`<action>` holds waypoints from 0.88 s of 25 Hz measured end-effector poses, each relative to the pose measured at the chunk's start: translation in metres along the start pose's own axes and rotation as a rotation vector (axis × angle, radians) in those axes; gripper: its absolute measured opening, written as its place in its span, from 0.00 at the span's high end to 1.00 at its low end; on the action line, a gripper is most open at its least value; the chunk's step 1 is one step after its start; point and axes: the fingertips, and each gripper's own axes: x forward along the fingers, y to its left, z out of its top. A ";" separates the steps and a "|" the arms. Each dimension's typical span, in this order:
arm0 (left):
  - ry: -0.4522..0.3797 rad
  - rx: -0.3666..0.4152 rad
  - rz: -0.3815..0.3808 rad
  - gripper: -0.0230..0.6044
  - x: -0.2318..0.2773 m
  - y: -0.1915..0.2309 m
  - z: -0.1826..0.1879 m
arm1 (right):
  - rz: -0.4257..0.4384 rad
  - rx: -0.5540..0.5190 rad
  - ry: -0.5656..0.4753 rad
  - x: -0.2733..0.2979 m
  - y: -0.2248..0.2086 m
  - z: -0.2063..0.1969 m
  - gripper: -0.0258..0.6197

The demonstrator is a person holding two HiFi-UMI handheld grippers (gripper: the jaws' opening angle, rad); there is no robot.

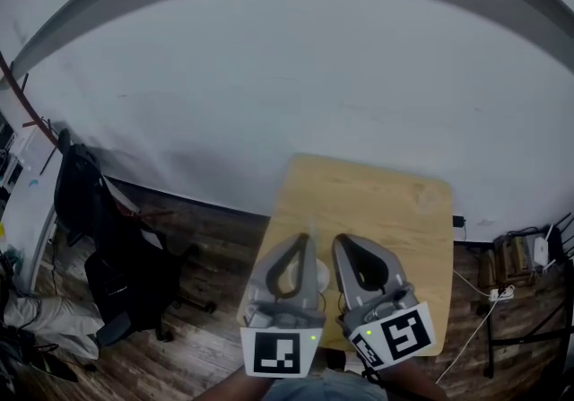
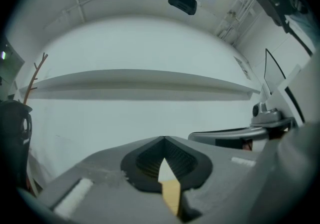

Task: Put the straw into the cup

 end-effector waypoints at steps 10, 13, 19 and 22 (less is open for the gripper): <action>-0.014 0.010 -0.012 0.93 0.001 -0.011 0.007 | 0.016 -0.017 -0.018 -0.004 0.002 0.009 0.95; -0.018 0.026 -0.023 0.93 0.001 -0.013 0.008 | 0.019 -0.017 -0.017 -0.005 0.004 0.009 0.95; -0.016 0.029 -0.029 0.93 0.000 -0.017 0.008 | 0.018 -0.019 -0.016 -0.009 0.005 0.009 0.95; -0.023 0.006 -0.026 0.93 0.000 -0.021 0.008 | 0.014 -0.017 -0.018 -0.012 0.004 0.009 0.95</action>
